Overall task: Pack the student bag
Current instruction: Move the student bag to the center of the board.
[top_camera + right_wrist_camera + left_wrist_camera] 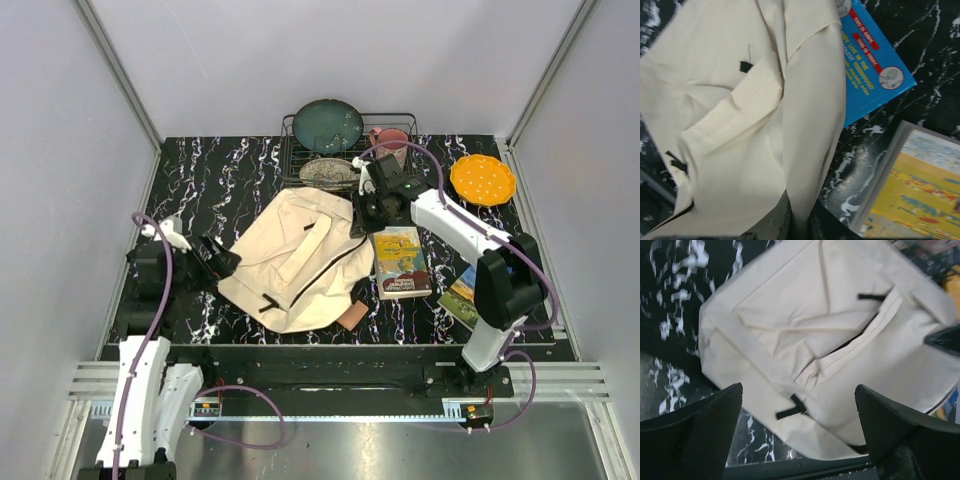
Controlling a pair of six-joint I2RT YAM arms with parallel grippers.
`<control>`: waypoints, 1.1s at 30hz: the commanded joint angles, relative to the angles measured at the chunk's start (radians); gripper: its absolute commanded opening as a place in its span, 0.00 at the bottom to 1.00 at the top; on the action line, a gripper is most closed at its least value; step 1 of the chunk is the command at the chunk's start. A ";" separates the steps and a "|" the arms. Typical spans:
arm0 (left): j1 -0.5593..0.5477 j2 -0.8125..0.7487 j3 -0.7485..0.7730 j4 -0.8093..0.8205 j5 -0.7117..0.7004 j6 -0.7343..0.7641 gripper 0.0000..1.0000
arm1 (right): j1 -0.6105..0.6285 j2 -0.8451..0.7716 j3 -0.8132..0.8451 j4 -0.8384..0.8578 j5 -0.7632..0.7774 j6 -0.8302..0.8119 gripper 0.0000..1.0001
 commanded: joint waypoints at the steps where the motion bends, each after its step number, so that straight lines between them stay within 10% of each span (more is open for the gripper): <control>1: -0.003 0.021 -0.132 0.092 -0.054 -0.137 0.99 | -0.022 0.072 0.127 -0.048 0.214 -0.200 0.20; 16: -0.004 0.530 -0.036 0.384 -0.223 -0.088 0.99 | -0.022 0.024 -0.004 0.108 0.280 -0.289 0.20; 33: -0.007 0.880 -0.126 0.716 0.096 -0.062 0.99 | -0.022 -0.173 -0.311 0.566 0.180 -0.413 0.13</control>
